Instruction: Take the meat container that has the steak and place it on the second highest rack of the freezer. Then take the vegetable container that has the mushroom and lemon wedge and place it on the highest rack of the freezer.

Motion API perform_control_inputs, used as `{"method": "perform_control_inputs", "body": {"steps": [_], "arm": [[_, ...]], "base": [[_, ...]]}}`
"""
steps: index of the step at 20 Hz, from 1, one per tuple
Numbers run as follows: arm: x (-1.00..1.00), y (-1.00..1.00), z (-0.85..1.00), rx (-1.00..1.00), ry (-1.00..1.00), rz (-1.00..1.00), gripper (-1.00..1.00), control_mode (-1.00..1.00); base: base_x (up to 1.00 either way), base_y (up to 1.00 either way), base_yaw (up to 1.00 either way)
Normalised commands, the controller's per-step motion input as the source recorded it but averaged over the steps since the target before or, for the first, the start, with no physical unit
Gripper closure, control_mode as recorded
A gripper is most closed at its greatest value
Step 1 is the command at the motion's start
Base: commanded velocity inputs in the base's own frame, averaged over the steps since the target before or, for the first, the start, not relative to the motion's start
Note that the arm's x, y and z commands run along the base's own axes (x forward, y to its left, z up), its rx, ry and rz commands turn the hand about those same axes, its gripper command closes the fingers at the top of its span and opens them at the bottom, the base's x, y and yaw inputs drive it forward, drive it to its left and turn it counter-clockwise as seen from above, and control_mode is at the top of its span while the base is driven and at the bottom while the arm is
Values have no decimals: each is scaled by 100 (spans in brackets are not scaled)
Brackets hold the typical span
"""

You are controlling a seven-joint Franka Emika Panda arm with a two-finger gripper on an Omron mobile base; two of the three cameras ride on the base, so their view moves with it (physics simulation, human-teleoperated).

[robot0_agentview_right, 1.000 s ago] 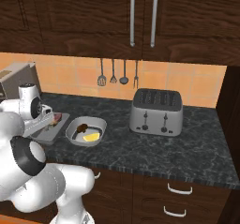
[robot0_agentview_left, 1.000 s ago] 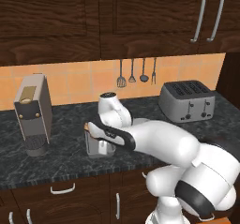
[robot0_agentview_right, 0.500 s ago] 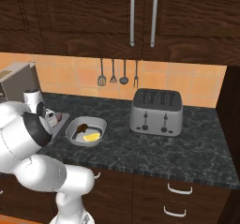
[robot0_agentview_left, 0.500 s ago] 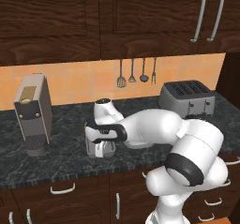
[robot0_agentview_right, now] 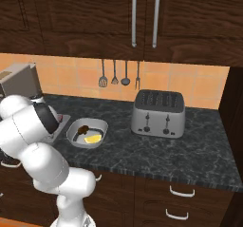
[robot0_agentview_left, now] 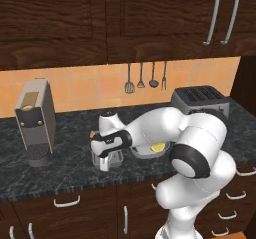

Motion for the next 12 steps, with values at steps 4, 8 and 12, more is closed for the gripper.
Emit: {"method": "perform_control_inputs", "body": {"steps": [4,8,12], "arm": [[6,2,-38,0,0,0,-100,-100],[6,4,-25,0,0,0,100,-100],[0,0,0,0,0,0,100,-100]], "base": [[0,0,0],[0,0,0],[0,0,0]]}}
